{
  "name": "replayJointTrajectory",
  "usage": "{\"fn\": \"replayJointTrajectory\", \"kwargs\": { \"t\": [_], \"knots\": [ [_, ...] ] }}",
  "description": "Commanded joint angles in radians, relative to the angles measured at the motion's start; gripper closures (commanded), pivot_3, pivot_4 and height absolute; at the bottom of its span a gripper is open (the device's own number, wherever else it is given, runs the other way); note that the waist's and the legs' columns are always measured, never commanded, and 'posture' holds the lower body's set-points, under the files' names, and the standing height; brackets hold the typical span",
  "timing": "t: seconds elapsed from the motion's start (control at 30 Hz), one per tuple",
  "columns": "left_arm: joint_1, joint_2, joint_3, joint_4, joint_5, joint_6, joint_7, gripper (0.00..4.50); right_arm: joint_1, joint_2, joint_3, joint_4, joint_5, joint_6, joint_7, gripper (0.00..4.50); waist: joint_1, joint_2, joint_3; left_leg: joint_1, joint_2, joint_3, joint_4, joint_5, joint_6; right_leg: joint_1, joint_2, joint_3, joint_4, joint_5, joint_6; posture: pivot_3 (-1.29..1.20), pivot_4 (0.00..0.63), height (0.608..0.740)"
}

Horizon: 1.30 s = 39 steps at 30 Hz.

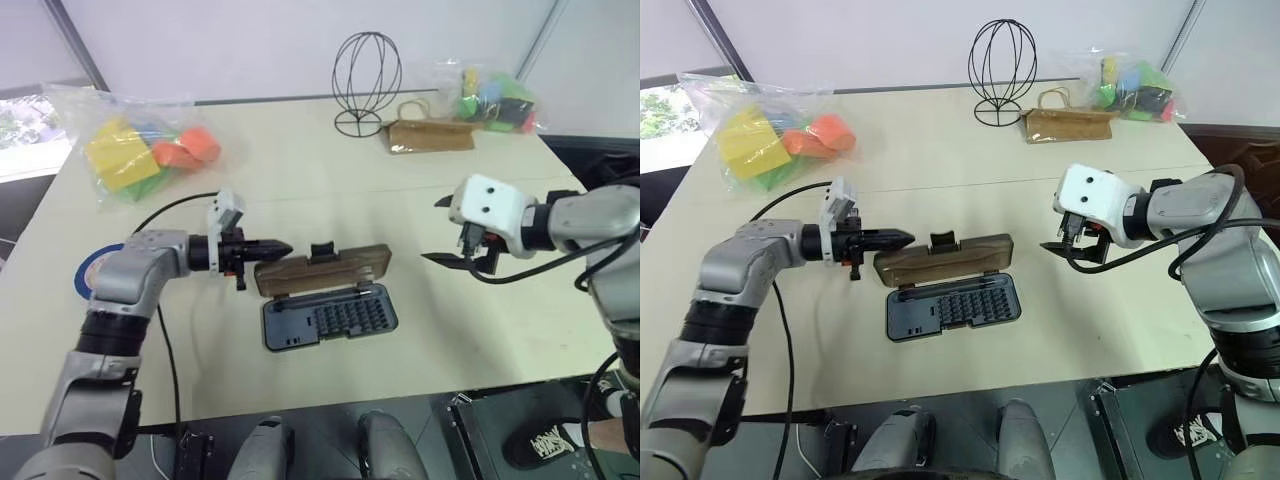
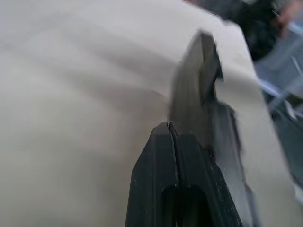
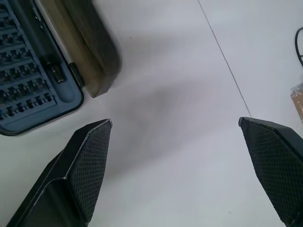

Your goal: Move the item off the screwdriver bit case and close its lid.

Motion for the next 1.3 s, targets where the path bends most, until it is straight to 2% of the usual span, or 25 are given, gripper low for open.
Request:
{"fn": "replayJointTrajectory", "kwargs": {
  "t": [0.03,0.33,0.4,0.57,0.67,0.8,0.9,1.03,1.1,1.23,1.3],
  "knots": [
    [0.028,0.05,-0.037,-0.072,-0.014,0.011,-0.062,4.5,-0.023,-0.008,-0.027,0.006,0.032,0.006,-0.036,0.04,0.002,0.0,0.0,0.0,0.0,0.0,0.0,0.0,0.0,0.0,0.0,0.0,0.0,0.0,0.0,0.0,0.15,0.74],
    [0.089,0.118,-0.085,-0.129,-0.006,-0.005,-0.12,4.5,-0.053,-0.017,-0.008,0.024,0.088,0.023,-0.062,0.04,0.001,0.0,0.001,-0.001,0.0,0.0,0.0,0.0,0.0,0.0,0.0,0.0,0.0,0.0,0.0,0.0,0.15,0.74],
    [0.085,0.111,-0.077,-0.116,-0.008,-0.002,-0.107,4.5,-0.064,-0.01,-0.02,0.005,0.141,0.071,-0.047,0.04,0.001,0.0,0.001,-0.001,0.0,0.0,0.0,0.0,0.0,0.0,0.0,0.0,0.0,0.0,0.0,0.0,0.15,0.74],
    [-0.001,0.049,-0.062,-0.021,-0.004,-0.005,-0.058,4.5,-0.088,0.075,-0.059,-0.078,0.396,0.312,-0.014,0.04,0.005,0.0,0.001,-0.001,0.0,-0.001,0.001,0.0,0.0,0.0,0.0,0.0,0.0,0.0,0.0,0.0,0.15,0.74],
    [-0.085,-0.005,-0.081,0.067,0.021,-0.036,-0.046,4.5,-0.07,0.172,-0.097,-0.148,0.601,0.501,-0.019,0.87,0.005,0.0,0.001,-0.001,0.0,-0.001,0.002,0.0,0.001,0.001,0.0,-0.001,0.0,0.0,0.0,0.0,0.15,0.74],
    [-0.149,-0.05,-0.109,0.146,0.053,-0.071,-0.058,4.5,-0.032,0.249,-0.098,-0.209,0.754,0.633,-0.07,2.95,0.004,0.0,0.001,-0.001,0.0,-0.001,0.002,0.0,0.001,0.001,0.0,-0.001,0.0,0.0,0.0,0.0,0.15,0.74],
    [-0.195,-0.091,-0.138,0.221,0.086,-0.109,-0.069,4.5,0.024,0.283,-0.04,-0.237,0.809,0.675,-0.117,4.46,0.003,0.0,0.001,-0.001,0.0,-0.001,0.002,0.0,0.001,0.001,0.0,-0.001,0.001,0.0,0.0,0.0,0.15,0.74],
    [-0.225,-0.135,-0.165,0.299,0.128,-0.161,-0.071,4.5,0.078,0.302,0.048,-0.269,0.821,0.659,-0.181,4.46,0.002,0.0,0.001,-0.001,0.0,-0.001,0.002,0.0,0.001,0.0,0.0,-0.001,0.001,0.0,0.0,0.0,0.15,0.74],
    [-0.239,-0.161,-0.176,0.341,0.155,-0.191,-0.067,4.5,0.092,0.315,0.138,-0.258,0.771,0.64,-0.247,4.46,0.001,0.0,0.001,-0.001,0.0,-0.001,0.002,0.0,0.001,0.0,0.0,-0.001,0.001,0.0,0.0,0.0,0.15,0.74],
    [-0.258,-0.2,-0.193,0.4,0.197,-0.242,-0.065,4.5,0.122,0.35,0.221,-0.246,0.728,0.622,-0.354,4.46,0.0,0.0,0.001,-0.001,0.0,-0.001,0.003,0.0,0.001,0.0,0.0,-0.001,0.002,0.0,0.0,0.0,0.15,0.74],
    [-0.264,-0.22,-0.206,0.428,0.217,-0.269,-0.071,4.5,0.149,0.345,0.289,-0.247,0.657,0.6,-0.438,4.46,0.002,0.0,0.001,-0.001,0.0,-0.001,0.003,0.0,0.001,0.0,0.0,-0.001,0.001,0.0,0.0,0.0,0.15,0.74]
  ]
}}
